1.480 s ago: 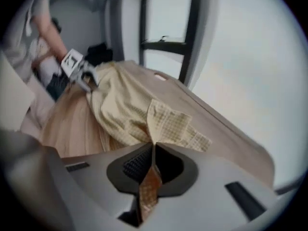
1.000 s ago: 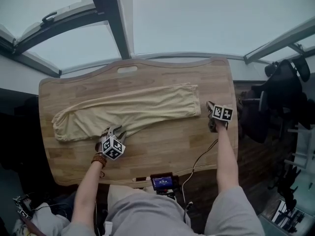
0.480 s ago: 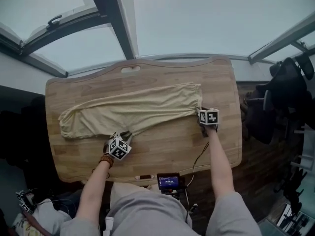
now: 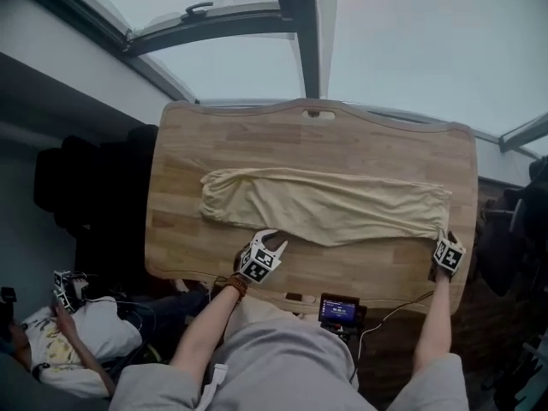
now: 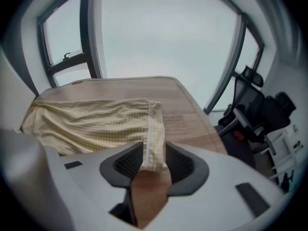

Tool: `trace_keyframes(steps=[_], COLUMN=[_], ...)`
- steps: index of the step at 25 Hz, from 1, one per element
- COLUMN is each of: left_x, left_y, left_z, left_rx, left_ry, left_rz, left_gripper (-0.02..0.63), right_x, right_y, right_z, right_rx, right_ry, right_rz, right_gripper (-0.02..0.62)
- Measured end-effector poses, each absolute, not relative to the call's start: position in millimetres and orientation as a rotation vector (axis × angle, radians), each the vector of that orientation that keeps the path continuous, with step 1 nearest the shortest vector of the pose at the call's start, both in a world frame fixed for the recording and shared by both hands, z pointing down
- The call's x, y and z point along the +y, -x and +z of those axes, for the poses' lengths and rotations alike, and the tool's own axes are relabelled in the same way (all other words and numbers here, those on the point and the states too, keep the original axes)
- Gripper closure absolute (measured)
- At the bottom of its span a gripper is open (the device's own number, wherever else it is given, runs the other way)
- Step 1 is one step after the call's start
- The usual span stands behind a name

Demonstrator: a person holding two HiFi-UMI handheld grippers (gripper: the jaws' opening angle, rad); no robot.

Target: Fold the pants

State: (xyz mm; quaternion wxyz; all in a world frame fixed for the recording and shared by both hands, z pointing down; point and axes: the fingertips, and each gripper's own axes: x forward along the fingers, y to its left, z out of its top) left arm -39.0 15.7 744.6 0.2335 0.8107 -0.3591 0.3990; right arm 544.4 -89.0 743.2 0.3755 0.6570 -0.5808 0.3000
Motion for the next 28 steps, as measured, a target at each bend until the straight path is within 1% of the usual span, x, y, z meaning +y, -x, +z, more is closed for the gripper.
trace_keyframes(steps=[2,4,7,9,12,14,16,17,20,22,24,26,28], left_x=[5.6,1.5,11.2,14.2,5.9,-4.8,-12.8,-14.5,-1.7,20.9,38.4,33.9,8.8], left_y=[119.7,201.7,306.4,352.4,373.2,367.7,359.9,356.4,355.0,365.7,381.5,398.5,412.9], left_z=[738.5,737.4,745.5,753.7,763.1,767.1,767.9,765.0,750.9,759.1,771.6,768.9,756.3], left_rx=[-1.237,-1.442,-1.626,-1.661,-1.595,-1.532,-1.476,-1.447,-1.347,-1.261,-1.192,-1.191,-1.236], left_ry=[-2.044,-1.847,-1.603,-1.538,-1.614,-1.707,-1.801,-1.863,-2.070,-2.119,-2.094,-2.063,-2.016], left_rz=[0.980,0.874,0.752,0.716,0.672,0.653,0.664,0.673,0.692,0.787,0.838,0.750,0.606], left_gripper=[0.471,0.471,0.471,0.471,0.465,0.453,0.462,0.507,0.517,0.517,0.509,0.459,0.453], right_x=[-85.3,-76.1,-55.1,-43.3,-31.6,-29.0,-25.8,-23.6,-18.1,-16.1,-13.3,-9.2,-3.9], right_y=[-525.3,-483.8,-387.8,-322.3,-247.9,-217.5,-198.3,-191.7,-181.2,-178.4,-176.6,-173.4,-171.1], right_z=[714.2,699.0,692.9,694.7,696.8,694.3,693.3,693.0,689.9,686.2,681.9,677.7,675.1], right_rx=[-1.508,-1.606,-1.763,-1.836,-1.898,-1.907,-1.896,-1.885,-1.850,-1.834,-1.819,-1.806,-1.793], right_ry=[-1.761,-1.750,-1.560,-1.420,-1.281,-1.244,-1.232,-1.230,-1.241,-1.259,-1.279,-1.294,-1.302], right_rz=[0.633,0.606,0.610,0.590,0.561,0.565,0.581,0.585,0.593,0.601,0.604,0.599,0.595], right_gripper=[0.452,0.463,0.470,0.477,0.484,0.491,0.494,0.494,0.499,0.500,0.500,0.500,0.500])
